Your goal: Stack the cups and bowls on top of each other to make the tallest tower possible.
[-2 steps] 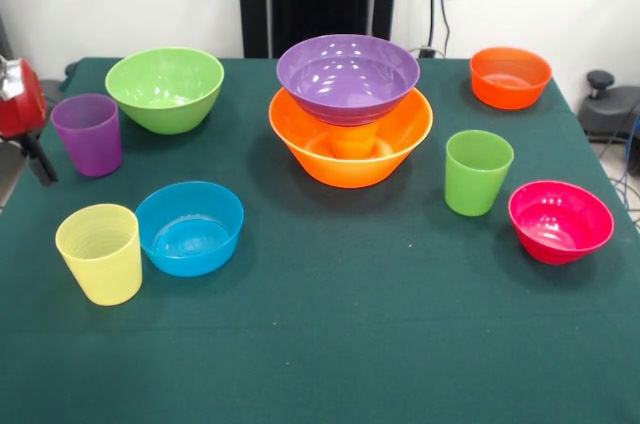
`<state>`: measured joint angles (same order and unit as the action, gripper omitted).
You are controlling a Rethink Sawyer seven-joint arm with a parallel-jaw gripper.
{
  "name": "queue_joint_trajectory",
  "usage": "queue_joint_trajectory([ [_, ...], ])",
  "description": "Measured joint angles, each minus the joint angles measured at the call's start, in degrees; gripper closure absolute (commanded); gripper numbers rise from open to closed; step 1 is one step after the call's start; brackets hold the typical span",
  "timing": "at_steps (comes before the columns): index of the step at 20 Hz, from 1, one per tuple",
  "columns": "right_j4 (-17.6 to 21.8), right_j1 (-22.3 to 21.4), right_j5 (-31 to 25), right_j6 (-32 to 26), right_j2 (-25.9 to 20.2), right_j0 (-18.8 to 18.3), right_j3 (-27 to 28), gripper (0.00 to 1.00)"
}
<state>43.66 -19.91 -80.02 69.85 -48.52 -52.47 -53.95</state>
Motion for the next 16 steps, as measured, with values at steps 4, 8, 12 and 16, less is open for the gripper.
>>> queue_joint_trajectory([
  [4,0.0,0.0,0.0,0.0,0.6,1.1,0.2,0.0],
  [8,0.0,0.0,0.0,0.0,2.0,2.6,0.2,0.0],
  [12,-0.1,0.0,0.3,0.0,2.7,3.2,0.2,0.0],
  [16,-0.2,0.0,0.8,0.0,3.2,3.3,0.2,0.0],
])
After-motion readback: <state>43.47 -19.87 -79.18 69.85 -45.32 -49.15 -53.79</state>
